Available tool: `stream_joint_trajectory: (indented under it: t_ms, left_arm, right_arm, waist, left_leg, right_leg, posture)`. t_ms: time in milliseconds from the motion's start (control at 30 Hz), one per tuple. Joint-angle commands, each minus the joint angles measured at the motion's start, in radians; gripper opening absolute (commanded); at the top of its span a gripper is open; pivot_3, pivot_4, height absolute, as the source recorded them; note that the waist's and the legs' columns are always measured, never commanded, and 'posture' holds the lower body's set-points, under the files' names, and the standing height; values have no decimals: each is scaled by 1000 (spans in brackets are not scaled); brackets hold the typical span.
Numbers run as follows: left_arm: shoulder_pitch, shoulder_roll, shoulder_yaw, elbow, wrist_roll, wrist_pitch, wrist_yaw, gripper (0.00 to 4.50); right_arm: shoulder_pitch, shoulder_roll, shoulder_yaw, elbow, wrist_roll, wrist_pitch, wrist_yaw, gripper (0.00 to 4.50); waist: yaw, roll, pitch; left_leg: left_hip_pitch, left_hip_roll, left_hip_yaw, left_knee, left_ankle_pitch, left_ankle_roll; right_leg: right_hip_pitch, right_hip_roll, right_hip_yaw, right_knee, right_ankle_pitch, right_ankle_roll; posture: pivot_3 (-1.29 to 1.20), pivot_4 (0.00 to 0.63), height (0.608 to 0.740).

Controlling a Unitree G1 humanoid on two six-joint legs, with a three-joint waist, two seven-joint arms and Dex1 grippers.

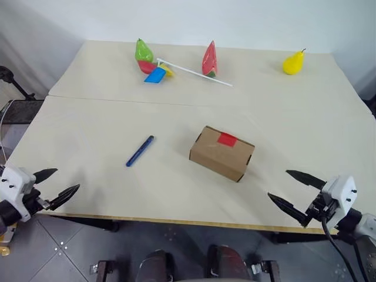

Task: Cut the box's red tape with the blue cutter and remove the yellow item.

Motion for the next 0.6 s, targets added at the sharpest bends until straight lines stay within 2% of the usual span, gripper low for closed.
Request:
stream_joint_trajectory:
  t_ms: [33,67,133,167,233,400,600]
  left_arm:
    - [-24,5,-3,-27,-3,-6,1,4493]
    - [-35,1,-8,-35,-10,3,3,4493]
    - [-83,6,-53,-98,-94,153,-13,4493]
    - [-164,-12,-111,-143,-120,210,5,4310]
    - [-340,-62,-238,-175,-75,236,60,3913]
    - [-640,-188,-473,-71,66,257,131,2301]
    - [-853,-341,-663,131,221,164,138,473]
  right_arm:
    - [-2,-9,-5,-33,0,-18,3,4500]
    - [-5,-8,-1,-33,0,-15,2,4500]
    - [-16,-16,17,-41,7,16,-1,4500]
    - [-39,-23,39,-52,10,55,-16,4320]
    - [-102,-41,82,-52,-20,112,-56,3907]
    - [-222,-84,171,17,-171,116,-115,2134]
    - [-342,-56,276,106,-315,78,-193,112]
  waist:
    - [1,0,0]
    - [2,0,0]
    - [4,0,0]
    - [4,0,0]
    - [15,0,0]
    - [11,-1,-1]
    - [-2,-1,0]
  left_leg:
    - [0,0,0,0,0,0]
    - [0,0,0,0,0,0]
    - [0,-1,0,0,0,0]
    - [0,-1,0,0,1,1]
    - [0,-2,-1,0,1,1]
    - [1,-5,0,1,5,2]
    - [-1,-10,2,1,6,1]
  right_leg:
    - [0,0,0,0,0,0]
    - [0,0,0,0,0,0]
    - [0,-1,0,1,0,0]
    - [0,-2,0,1,0,0]
    - [1,-3,0,2,0,0]
    - [1,-3,1,3,2,1]
    - [0,-1,-1,2,2,1]
  posture:
    - [0,150,740]
    - [0,150,740]
    - [0,150,740]
    - [0,150,740]
    - [0,150,740]
    - [0,150,740]
    - [0,150,740]
